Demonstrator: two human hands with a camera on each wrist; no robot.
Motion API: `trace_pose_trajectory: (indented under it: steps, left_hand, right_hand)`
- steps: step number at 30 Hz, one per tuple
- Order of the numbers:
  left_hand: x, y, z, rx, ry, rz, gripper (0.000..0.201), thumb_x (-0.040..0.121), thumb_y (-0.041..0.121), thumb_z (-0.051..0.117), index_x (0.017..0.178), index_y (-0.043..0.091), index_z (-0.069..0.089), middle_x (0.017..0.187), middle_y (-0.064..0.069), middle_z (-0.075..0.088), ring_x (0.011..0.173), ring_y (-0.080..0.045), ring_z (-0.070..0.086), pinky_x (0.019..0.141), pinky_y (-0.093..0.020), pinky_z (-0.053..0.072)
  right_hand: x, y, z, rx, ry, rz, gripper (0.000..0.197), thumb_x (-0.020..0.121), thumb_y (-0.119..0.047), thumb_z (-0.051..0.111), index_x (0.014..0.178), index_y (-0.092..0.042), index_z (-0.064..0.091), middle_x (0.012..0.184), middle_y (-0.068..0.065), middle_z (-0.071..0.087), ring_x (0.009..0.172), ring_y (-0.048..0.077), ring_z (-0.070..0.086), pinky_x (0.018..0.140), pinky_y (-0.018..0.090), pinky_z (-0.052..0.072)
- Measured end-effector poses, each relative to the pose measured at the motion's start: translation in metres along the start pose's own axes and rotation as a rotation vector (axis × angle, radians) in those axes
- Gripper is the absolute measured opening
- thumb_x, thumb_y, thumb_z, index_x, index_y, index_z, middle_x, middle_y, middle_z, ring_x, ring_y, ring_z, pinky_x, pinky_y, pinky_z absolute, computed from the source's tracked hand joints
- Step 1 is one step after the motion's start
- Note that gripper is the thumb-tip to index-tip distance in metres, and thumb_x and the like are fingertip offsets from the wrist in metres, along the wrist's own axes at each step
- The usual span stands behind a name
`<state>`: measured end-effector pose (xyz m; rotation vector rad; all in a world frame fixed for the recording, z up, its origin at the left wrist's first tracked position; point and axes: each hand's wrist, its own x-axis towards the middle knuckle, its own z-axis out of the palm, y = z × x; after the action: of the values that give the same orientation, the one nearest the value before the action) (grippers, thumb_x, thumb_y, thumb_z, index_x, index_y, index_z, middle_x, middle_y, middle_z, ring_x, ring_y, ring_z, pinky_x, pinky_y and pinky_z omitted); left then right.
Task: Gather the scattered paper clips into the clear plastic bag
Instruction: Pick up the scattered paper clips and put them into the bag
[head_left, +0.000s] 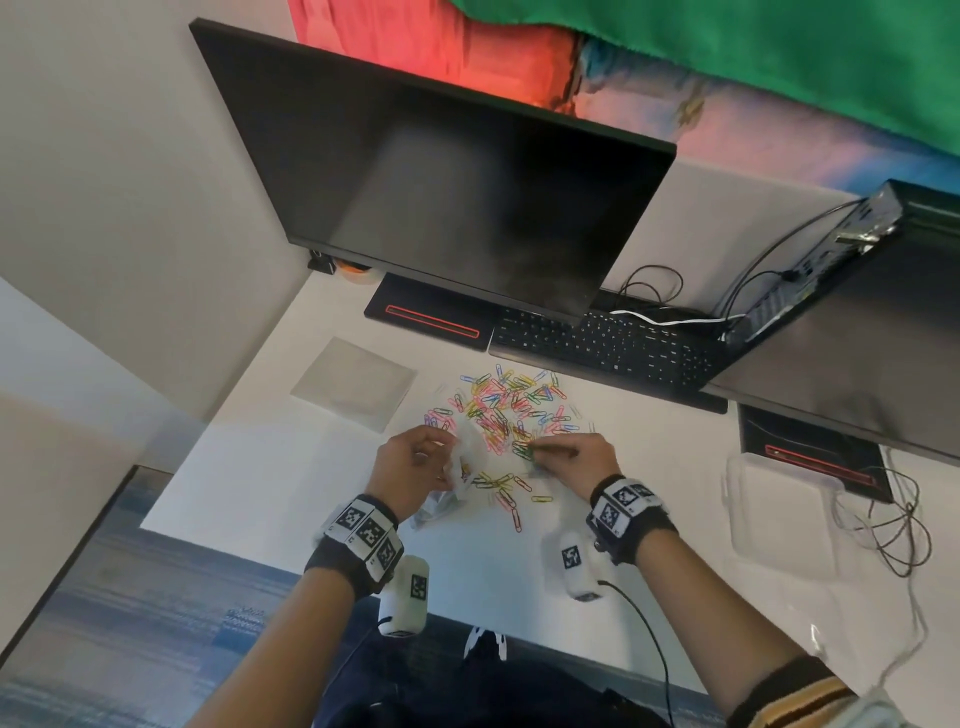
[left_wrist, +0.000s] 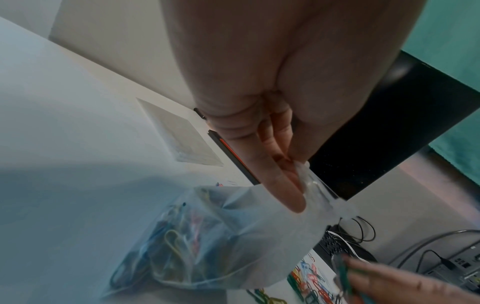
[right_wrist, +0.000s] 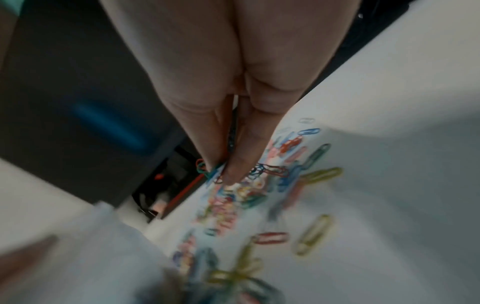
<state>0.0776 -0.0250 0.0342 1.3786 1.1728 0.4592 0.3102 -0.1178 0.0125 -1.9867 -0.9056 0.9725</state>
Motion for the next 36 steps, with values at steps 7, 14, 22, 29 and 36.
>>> trace_pose_trajectory:
  steps: [7, 14, 22, 29, 36]
  left_hand:
    - [0.004, -0.001, 0.006, -0.008, -0.002, -0.017, 0.016, 0.094, 0.003, 0.058, 0.095, 0.012, 0.072, 0.07, -0.005, 0.064, 0.067, -0.027, 0.07, 0.072, -0.047, 0.062]
    - [-0.001, 0.006, 0.015, -0.029, -0.048, 0.027, 0.015, 0.092, -0.001, 0.059, 0.092, 0.01, 0.07, 0.073, -0.011, 0.065, 0.067, -0.028, 0.069, 0.069, -0.044, 0.062]
    - [-0.004, 0.002, 0.019, -0.001, -0.079, 0.049, 0.012, 0.094, 0.006, 0.061, 0.097, 0.011, 0.072, 0.086, -0.018, 0.071, 0.072, -0.032, 0.072, 0.068, -0.041, 0.063]
    - [-0.003, -0.003, 0.016, -0.035, -0.101, 0.029, 0.011, 0.093, 0.004, 0.061, 0.097, 0.008, 0.07, 0.085, -0.019, 0.071, 0.07, -0.028, 0.072, 0.071, -0.045, 0.063]
    - [0.001, 0.003, 0.006, -0.079, -0.064, 0.01, 0.016, 0.094, -0.002, 0.056, 0.095, 0.008, 0.069, 0.076, -0.014, 0.067, 0.068, -0.027, 0.07, 0.069, -0.044, 0.063]
  right_hand:
    - [-0.018, -0.052, 0.029, 0.179, -0.163, -0.071, 0.022, 0.083, -0.009, 0.073, 0.103, -0.017, 0.074, 0.095, 0.001, 0.075, 0.087, 0.014, 0.072, 0.08, 0.023, 0.057]
    - [-0.024, -0.05, 0.069, 0.015, -0.037, 0.0, 0.014, 0.086, -0.003, 0.065, 0.092, -0.009, 0.077, 0.08, 0.002, 0.073, 0.062, 0.001, 0.062, 0.061, 0.013, 0.05]
    - [-0.022, -0.073, 0.067, -0.337, -0.119, -0.016, 0.038, 0.088, -0.003, 0.056, 0.053, -0.016, 0.055, 0.053, -0.004, 0.052, 0.051, 0.01, 0.049, 0.049, 0.017, 0.04]
    - [-0.025, -0.077, 0.07, -0.552, -0.226, -0.088, 0.02, 0.092, -0.013, 0.056, 0.084, -0.002, 0.071, 0.068, 0.003, 0.059, 0.059, 0.015, 0.051, 0.057, 0.018, 0.041]
    - [-0.027, -0.078, 0.043, -0.268, -0.25, -0.239, 0.022, 0.094, -0.017, 0.058, 0.083, -0.007, 0.075, 0.075, 0.003, 0.072, 0.061, 0.014, 0.065, 0.063, 0.025, 0.055]
